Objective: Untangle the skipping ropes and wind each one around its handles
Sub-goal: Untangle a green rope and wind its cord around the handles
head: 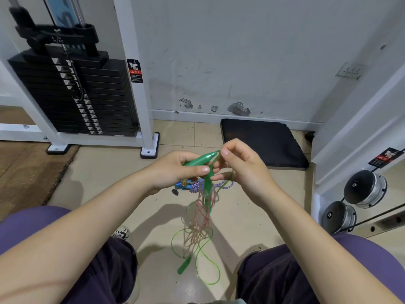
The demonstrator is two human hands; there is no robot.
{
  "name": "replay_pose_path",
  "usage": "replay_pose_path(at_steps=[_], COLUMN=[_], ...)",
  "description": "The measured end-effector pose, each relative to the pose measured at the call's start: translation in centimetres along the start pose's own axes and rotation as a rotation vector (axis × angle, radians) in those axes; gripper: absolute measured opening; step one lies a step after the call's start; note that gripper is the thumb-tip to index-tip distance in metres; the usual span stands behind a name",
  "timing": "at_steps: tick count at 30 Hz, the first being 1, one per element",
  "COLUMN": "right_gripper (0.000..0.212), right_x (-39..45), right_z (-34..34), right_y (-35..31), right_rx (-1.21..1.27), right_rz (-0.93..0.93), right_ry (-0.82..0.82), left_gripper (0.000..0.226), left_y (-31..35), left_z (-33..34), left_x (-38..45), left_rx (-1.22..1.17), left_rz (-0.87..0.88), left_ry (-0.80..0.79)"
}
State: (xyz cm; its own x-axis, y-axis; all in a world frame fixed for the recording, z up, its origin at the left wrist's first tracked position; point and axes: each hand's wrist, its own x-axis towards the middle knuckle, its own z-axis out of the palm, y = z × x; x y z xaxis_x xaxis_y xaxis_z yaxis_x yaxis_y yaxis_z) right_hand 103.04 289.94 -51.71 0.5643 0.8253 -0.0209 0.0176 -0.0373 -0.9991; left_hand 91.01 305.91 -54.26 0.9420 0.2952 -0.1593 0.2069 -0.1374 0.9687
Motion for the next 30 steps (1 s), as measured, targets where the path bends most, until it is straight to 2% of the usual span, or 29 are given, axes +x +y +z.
replay_pose_path(at_steps=[2, 3, 9, 13, 16, 25, 30], right_gripper=[0.019, 0.019, 0.018, 0.02, 0.019, 0.019, 0.006], right_x=[0.0, 0.1, 0.3, 0.5, 0.6, 0.4, 0.7], right_z=[0.0, 0.0, -0.2, -0.9, -0.8, -0.6, -0.7], right_y=[-0.1, -0.2, -0.3, -0.8, -0.7, 0.0, 0.6], right_rx=[0.035, 0.048, 0.153, 0.184, 0.183, -0.113, -0.203], right_rz=[-0.008, -0.009, -0.017, -0.053, -0.02, 0.057, 0.004], right_ry=[0.014, 0.024, 0.088, 0.152, 0.11, 0.095, 0.13], left_gripper=[0.008, 0.008, 0.032, 0.025, 0.028, 0.038, 0.041], left_y=[0.0, 0.0, 0.7, 0.6, 0.7, 1.2, 1.1], left_z=[0.3, 0.3, -0.1, -0.3, -0.2, -0.2, -0.2], left_x=[0.0, 0.0, -0.3, -0.5, -0.6, -0.7, -0.6], left_rx=[-0.027, -0.03, -0.079, -0.005, -0.093, -0.147, -0.102], left_rz=[0.005, 0.007, -0.01, -0.032, -0.018, -0.049, -0.044], left_ry=[-0.025, -0.021, -0.032, -0.077, -0.082, -0.066, -0.084])
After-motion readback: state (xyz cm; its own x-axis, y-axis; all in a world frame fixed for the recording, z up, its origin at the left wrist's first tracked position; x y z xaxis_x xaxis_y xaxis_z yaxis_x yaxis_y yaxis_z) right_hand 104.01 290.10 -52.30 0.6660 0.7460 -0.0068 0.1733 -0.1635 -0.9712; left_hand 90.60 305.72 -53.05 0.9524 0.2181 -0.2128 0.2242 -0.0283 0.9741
